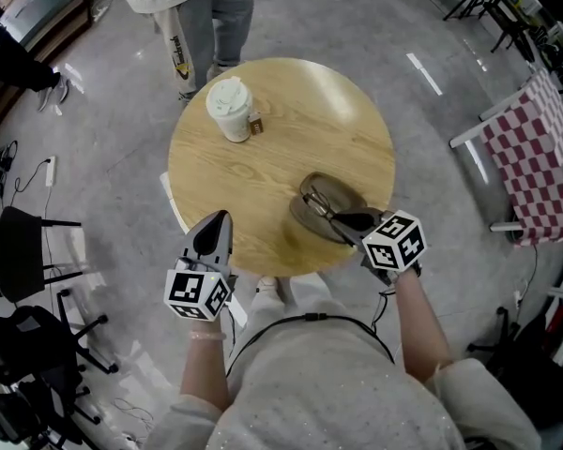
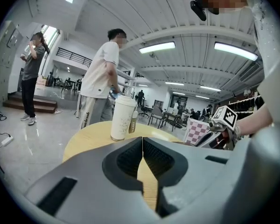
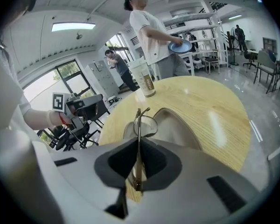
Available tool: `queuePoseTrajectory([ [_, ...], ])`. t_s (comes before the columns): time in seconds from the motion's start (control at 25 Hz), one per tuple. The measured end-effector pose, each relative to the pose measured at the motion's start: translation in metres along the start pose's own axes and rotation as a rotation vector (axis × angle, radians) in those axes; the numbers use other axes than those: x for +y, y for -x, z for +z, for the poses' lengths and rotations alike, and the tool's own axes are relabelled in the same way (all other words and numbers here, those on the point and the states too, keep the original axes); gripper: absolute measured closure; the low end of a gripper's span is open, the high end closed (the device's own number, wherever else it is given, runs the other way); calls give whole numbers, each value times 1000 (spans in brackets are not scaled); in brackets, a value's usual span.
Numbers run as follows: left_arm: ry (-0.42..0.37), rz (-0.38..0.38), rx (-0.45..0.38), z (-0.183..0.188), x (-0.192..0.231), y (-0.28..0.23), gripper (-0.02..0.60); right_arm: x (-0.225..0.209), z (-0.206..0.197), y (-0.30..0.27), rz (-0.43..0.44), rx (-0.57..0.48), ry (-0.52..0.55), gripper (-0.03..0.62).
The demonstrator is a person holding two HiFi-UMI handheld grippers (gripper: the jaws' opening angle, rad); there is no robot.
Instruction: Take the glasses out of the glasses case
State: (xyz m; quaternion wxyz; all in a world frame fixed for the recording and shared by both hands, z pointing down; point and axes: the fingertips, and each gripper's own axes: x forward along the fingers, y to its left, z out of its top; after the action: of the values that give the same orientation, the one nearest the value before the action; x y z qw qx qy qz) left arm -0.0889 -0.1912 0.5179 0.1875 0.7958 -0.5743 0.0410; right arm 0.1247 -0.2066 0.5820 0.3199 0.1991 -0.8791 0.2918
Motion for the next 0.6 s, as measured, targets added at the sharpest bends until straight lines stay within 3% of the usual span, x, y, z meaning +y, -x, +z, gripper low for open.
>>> queuePoseTrajectory([
  [0.6, -37, -25, -32, 21, -2, 1, 575, 2, 28, 21, -39, -169, -56, 572],
])
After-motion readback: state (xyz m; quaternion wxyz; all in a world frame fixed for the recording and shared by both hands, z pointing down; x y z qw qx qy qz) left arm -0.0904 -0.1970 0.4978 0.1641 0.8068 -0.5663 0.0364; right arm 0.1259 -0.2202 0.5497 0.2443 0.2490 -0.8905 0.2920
